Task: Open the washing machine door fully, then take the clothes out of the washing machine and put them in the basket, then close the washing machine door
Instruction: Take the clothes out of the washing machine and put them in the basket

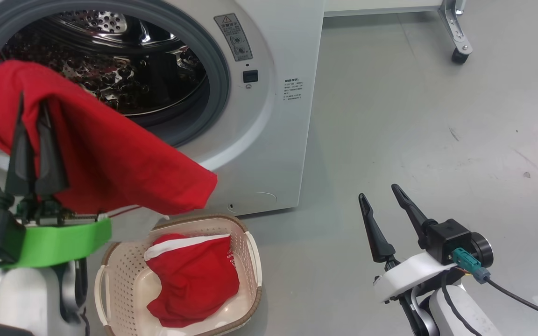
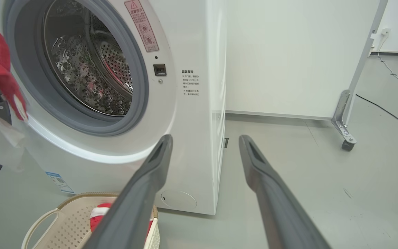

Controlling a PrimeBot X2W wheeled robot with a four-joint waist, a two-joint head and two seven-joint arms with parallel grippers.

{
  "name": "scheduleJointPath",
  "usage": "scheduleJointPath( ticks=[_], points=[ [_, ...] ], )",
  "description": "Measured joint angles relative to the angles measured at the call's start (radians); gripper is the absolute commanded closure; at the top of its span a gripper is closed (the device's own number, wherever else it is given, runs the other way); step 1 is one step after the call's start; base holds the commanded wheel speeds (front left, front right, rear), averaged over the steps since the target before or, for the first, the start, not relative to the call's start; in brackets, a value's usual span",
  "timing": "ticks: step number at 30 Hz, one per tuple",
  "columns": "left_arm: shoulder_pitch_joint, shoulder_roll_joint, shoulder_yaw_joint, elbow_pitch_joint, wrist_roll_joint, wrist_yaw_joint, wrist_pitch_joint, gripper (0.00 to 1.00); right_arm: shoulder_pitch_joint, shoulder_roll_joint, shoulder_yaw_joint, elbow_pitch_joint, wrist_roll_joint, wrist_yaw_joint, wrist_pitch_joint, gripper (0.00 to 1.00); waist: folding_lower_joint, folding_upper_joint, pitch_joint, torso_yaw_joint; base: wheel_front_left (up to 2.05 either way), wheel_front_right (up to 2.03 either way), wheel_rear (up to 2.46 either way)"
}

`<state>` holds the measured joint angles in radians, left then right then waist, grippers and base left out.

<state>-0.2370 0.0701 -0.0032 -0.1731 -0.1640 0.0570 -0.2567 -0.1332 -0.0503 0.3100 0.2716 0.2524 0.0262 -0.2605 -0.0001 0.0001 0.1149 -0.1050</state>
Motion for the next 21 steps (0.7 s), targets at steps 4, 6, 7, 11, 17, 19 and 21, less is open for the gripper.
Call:
scheduleJointPath(
  ticks=[4,6,7,11,17,19,21],
  points=[
    [0.054,-0.011,-0.007,0.003,-0.008,0.002,0.008,1.0,0.0,0.0,-0.001,-0.011,0.0,0.002,0.0,0.0,0.0,0.0,0.007,0.001,0.0,0.0,0.0],
    [0.072,-0.017,-0.014,0.016,-0.017,0.008,0.009,1.0,0.0,0.0,0.0,-0.015,0.0,0.004,0.0,0.0,0.0,0.0,0.015,0.002,0.0,0.0,0.0],
    [0.084,-0.018,-0.018,0.025,-0.024,0.008,0.009,1.0,0.0,0.0,0.001,-0.016,-0.001,0.005,0.0,0.0,0.0,0.0,0.019,0.001,0.0,0.0,0.0],
    [0.132,-0.021,-0.039,0.074,-0.039,0.01,0.014,1.0,-0.001,0.0,0.002,-0.024,-0.002,0.008,0.0,0.0,0.0,0.0,0.034,-0.002,0.0,0.0,0.0],
    [0.188,-0.022,-0.059,0.176,-0.06,0.018,0.021,1.0,-0.003,0.001,0.009,-0.04,-0.003,0.008,0.0,0.0,0.0001,0.0,0.065,-0.014,0.0,0.0,0.0],
    [0.197,-0.023,-0.067,0.216,-0.066,0.018,0.022,1.0,-0.006,0.0,0.009,-0.049,-0.003,0.008,0.0,0.0,0.0,0.0,0.079,-0.019,0.0,0.0,0.0],
    [0.198,-0.023,-0.067,0.25,-0.072,0.018,0.023,1.0,-0.012,0.0,0.011,-0.06,-0.003,0.008,0.0,0.0,0.0001,0.0,0.095,-0.024,0.0,0.0,0.0]
  ],
)
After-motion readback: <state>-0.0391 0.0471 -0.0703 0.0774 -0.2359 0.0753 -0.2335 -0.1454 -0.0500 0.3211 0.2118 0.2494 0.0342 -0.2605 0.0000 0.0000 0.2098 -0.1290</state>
